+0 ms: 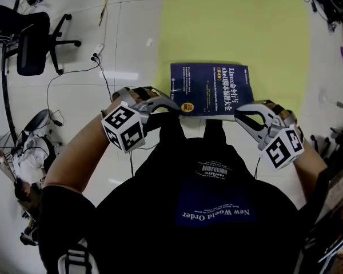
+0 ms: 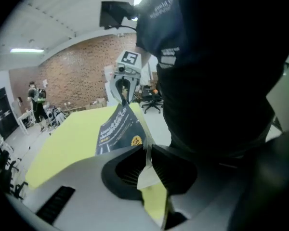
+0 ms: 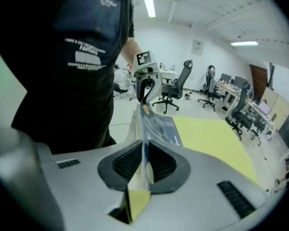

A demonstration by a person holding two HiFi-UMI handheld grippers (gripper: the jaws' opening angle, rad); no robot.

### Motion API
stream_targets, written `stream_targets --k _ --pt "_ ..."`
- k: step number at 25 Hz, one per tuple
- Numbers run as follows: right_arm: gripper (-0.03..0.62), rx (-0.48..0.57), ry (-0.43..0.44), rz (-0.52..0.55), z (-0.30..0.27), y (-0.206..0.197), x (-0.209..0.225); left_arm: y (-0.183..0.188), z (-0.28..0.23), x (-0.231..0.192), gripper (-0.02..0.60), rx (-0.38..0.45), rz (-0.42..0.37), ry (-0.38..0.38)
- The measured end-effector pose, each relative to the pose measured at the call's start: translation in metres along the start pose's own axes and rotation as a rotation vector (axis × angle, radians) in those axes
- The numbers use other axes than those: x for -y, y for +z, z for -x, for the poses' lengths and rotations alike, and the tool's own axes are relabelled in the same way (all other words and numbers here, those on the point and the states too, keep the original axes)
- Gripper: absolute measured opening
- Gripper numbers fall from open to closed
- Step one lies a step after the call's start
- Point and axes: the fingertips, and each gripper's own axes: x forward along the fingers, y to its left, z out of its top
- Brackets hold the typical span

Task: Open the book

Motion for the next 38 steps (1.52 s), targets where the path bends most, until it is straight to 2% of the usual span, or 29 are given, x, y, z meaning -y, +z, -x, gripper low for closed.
stream_targets --k 5,8,14,18,21,23,28,30,33,35,38 --pt "0.031 0.084 -0.062 -0.098 0.030 0.018 0.053 0.019 0.045 -0.066 0.061 0.170 0.186 0.176" --pt "0.031 0.127 -0.102 -0.155 0.035 0.020 0.090 0.013 0.060 -0.112 0.061 0.218 0.242 0.261" --pt "0.031 0.175 -0.149 -0.302 0.027 0.010 0.168 -0.023 0.069 -0.189 0.061 0.325 0.428 0.326" --pt "0.031 0.215 -0.168 -0.385 0.012 -0.006 0.229 -0.051 0.069 -0.242 0.063 0.325 0.526 0.335" --pt "0.038 0.217 -0.168 -0.425 -0.005 -0.021 0.264 -0.075 0.065 -0.274 0.074 0.253 0.507 0.343" --pt "0.041 0.216 -0.168 -0.443 -0.018 -0.032 0.277 -0.092 0.058 -0.285 0.081 0.212 0.495 0.328" --pt "0.062 0.190 -0.181 -0.490 -0.048 -0.056 0.290 -0.122 0.051 -0.289 0.098 0.127 0.499 0.229" --pt "0.089 0.173 -0.193 -0.503 -0.056 -0.062 0.293 -0.135 0.065 -0.291 0.097 0.061 0.472 0.243" --pt "0.129 0.169 -0.236 -0.548 -0.061 -0.070 0.298 -0.159 0.101 -0.293 0.097 0.005 0.491 0.338" --pt "0.158 0.185 -0.269 -0.590 -0.060 -0.075 0.301 -0.166 0.124 -0.293 0.097 0.075 0.565 0.442" --pt "0.204 0.245 -0.284 -0.692 -0.055 -0.080 0.305 -0.155 0.139 -0.274 0.097 0.266 0.676 0.547"
